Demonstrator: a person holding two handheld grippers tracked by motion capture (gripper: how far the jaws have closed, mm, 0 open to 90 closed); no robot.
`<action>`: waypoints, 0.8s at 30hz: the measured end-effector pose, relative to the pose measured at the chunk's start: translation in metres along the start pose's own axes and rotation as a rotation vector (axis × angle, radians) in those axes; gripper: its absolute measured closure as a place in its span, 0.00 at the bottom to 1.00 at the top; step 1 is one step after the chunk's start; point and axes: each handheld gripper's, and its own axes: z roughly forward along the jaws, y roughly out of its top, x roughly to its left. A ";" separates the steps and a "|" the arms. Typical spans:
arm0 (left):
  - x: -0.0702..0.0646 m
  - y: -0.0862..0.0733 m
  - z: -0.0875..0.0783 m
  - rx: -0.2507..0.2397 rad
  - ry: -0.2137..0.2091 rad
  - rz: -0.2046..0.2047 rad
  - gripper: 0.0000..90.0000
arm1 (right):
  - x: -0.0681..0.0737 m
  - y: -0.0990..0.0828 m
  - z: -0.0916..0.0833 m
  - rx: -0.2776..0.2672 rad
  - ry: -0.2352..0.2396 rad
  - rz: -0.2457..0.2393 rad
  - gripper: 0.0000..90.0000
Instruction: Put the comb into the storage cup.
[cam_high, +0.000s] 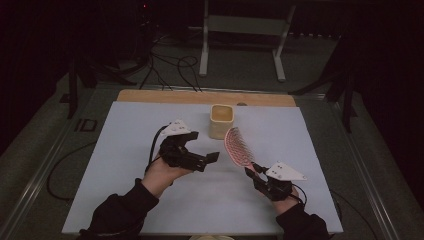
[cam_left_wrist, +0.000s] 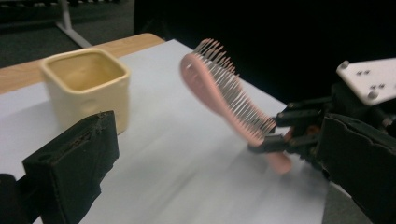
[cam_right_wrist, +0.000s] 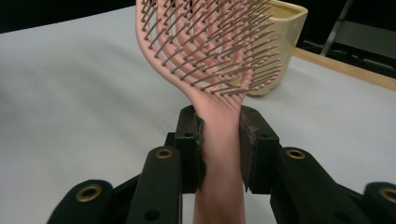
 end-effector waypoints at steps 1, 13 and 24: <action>-0.002 0.001 0.004 0.002 -0.009 0.000 0.00 | 0.000 0.000 0.000 -0.001 -0.003 0.001 0.80; -0.009 0.013 0.040 0.042 -0.050 -0.112 0.01 | 0.001 -0.001 0.000 -0.001 -0.005 0.000 0.80; -0.004 0.015 0.063 0.060 -0.024 -0.247 0.13 | 0.001 -0.001 0.000 -0.001 0.000 -0.005 0.80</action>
